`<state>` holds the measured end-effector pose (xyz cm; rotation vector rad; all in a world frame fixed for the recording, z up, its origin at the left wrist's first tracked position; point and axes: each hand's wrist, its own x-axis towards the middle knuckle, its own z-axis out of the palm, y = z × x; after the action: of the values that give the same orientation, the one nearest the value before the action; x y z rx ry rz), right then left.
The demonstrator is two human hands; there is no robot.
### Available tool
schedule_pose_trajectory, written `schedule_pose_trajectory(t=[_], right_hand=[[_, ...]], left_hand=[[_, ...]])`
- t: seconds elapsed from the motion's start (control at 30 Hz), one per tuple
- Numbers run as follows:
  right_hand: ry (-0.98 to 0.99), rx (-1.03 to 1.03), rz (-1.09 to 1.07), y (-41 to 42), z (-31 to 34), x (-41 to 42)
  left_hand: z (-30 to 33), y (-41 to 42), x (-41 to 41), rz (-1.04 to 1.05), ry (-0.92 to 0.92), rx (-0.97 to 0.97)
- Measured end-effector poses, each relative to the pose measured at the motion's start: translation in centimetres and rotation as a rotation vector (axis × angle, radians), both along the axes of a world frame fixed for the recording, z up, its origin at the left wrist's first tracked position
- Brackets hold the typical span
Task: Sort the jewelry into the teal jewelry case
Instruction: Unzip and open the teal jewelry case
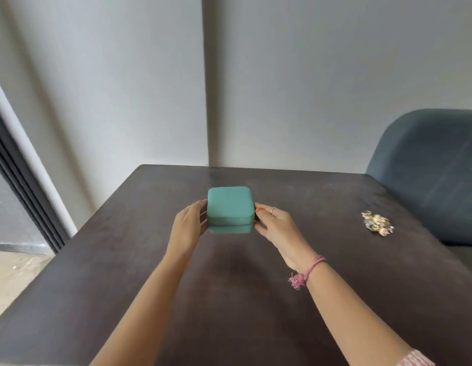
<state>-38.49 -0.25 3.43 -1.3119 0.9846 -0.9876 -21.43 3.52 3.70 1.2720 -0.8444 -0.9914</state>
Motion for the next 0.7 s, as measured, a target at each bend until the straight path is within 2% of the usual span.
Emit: schedule_pose_trajectory(t=[0.33, 0.7], right_hand=[[0.056, 0.024, -0.103, 5.9, -2.3, -8.3], [0.044, 0.07, -0.136, 8.7, -5.8, -9.6]], left_hand=[[-2.7, 4.4, -7.1, -0.073, 0.051, 0.037], [-5.5, 6.7, -8.5, -0.087, 0.03, 0.112]])
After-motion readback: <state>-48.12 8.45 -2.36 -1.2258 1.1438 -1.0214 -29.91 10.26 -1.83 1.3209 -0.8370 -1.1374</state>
